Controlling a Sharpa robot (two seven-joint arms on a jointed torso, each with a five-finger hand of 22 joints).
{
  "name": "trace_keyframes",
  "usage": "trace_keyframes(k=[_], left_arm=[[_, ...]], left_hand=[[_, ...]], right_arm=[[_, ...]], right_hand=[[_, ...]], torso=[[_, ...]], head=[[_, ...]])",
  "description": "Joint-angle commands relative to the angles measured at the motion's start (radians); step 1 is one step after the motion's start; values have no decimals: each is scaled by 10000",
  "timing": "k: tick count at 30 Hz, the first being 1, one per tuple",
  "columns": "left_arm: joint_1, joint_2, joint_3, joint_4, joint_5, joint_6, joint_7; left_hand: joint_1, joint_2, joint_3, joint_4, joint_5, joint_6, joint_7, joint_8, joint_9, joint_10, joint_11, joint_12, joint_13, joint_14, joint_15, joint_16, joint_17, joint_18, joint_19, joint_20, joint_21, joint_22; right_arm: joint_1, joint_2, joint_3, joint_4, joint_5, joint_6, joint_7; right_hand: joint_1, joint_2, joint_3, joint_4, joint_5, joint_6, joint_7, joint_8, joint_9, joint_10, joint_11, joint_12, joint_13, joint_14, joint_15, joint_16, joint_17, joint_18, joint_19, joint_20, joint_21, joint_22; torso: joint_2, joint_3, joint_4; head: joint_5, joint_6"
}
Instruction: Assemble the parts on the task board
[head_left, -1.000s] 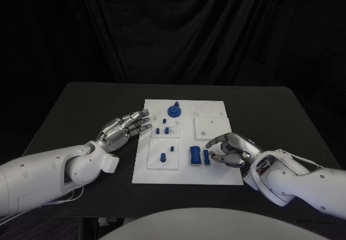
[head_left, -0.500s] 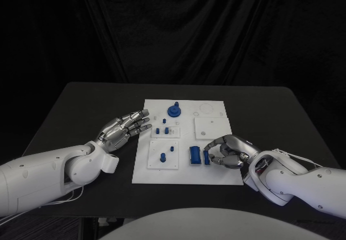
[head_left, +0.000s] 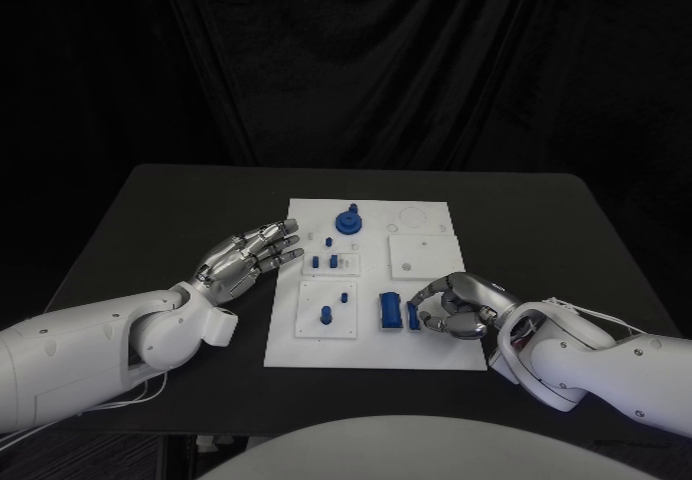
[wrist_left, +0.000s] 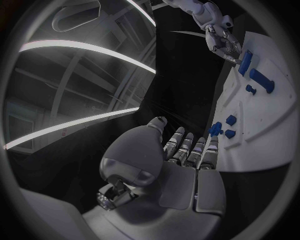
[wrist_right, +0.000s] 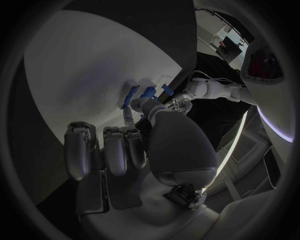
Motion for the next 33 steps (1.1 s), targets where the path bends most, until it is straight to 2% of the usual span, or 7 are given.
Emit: trace_keyframes(k=[1, 8, 19, 23, 26, 29, 33], left_arm=[[-14, 7, 8, 19, 14, 122, 106], [-15, 2, 8, 43, 14, 91, 198], [-10, -259, 11, 424, 15, -311, 749], [3, -383, 12, 663, 14, -631, 1084], [72, -460, 16, 804, 14, -828, 1281], [259, -494, 20, 903, 14, -958, 1401], [548, -486, 19, 977, 16, -1067, 1411]], left_hand=[[96, -26, 55, -18, 57, -9, 284, 53, 6, -2, -32, 46, 11, 78, 22, 58, 15, -166, 49, 15, 65, -7], [94, -29, 60, -19, 57, 7, 283, 61, 8, 2, -34, 60, 13, 81, 23, 65, 16, -168, 55, 15, 68, -6], [175, -169, 181, -221, 243, 268, 392, 226, 43, 196, 42, 340, 49, 240, 92, 342, 58, -226, 165, 22, 111, 9], [285, -336, 331, -465, 664, 709, 642, 448, 90, 707, 453, 1069, 138, 358, -239, 573, 87, -97, -256, -155, -100, -253], [280, -372, 404, -518, 802, 814, 639, 503, 92, 780, 450, 1186, 134, 374, -309, 632, 90, -92, -388, -250, -150, -342], [262, -386, 449, -533, 846, 882, 654, 538, 94, 794, 449, 1215, 129, 357, -325, 625, 86, -147, -467, -330, -170, -394], [177, -413, 488, -485, 820, 946, 708, 578, 90, 740, 410, 1160, 110, 148, -390, 335, 38, -247, -528, -495, -171, -439]], right_arm=[[-30, 11, -18, -29, -104, 270, -389], [-29, -54, -15, -27, -106, -70, 4], [87, -512, 4, 312, 757, -2287, 2762], [265, -560, 7, 314, 2044, -3006, 4023], [532, -535, 7, 199, 3184, -3237, 4993], [896, -446, 6, -14, 4300, -2913, 5753], [1303, -219, -1, -371, 5604, -2050, 6267]], right_hand=[[-100, -17, -21, -7, -80, -3, 55, -56, -42, 1062, 103, 28, 2627, 905, 100, -28, 2031, 63, 498, 101, -78, 2227], [-135, 26, -34, 3, -145, 158, 56, -24, -92, 1062, 117, 28, 2627, 914, 127, -13, 2076, 53, 516, 139, -41, 2242], [-68, 288, -495, 75, -1198, 1466, -405, 889, 189, 1062, -271, 28, 2627, 871, -193, -79, 1881, 46, 525, -85, -2, 2257], [185, 425, -617, 829, -2038, 1418, -488, 1347, 395, 22, -331, -744, 1603, -817, -183, -2239, -2256, 899, -1806, -103, -3790, 811], [356, 299, -551, 1594, -2356, 1139, -352, 1523, 455, -2668, -146, -2872, -772, -2972, 32, -4641, -5614, 1523, -4221, 116, -7781, -840], [540, 243, -448, 2237, -2683, 884, -173, 1649, 479, -6152, 81, -5926, -3908, -4515, 345, -6245, -7071, 1510, -4953, 380, -9024, -1527], [265, 366, -440, 2337, -2995, 280, 286, 1737, 446, -7417, 768, -7755, -5492, -6360, 1183, -8129, -8127, 1316, -6346, 922, -10980, -2766]], torso=[[0, 0, 0], [0, 0, -2], [-14, 12, 6], [-40, 24, -5], [-90, 48, -29], [-117, 56, -40], [-265, 83, -99]], head=[[4, -2], [76, -2], [29, -2], [18, -2], [87, -2], [161, -2], [204, -2]])
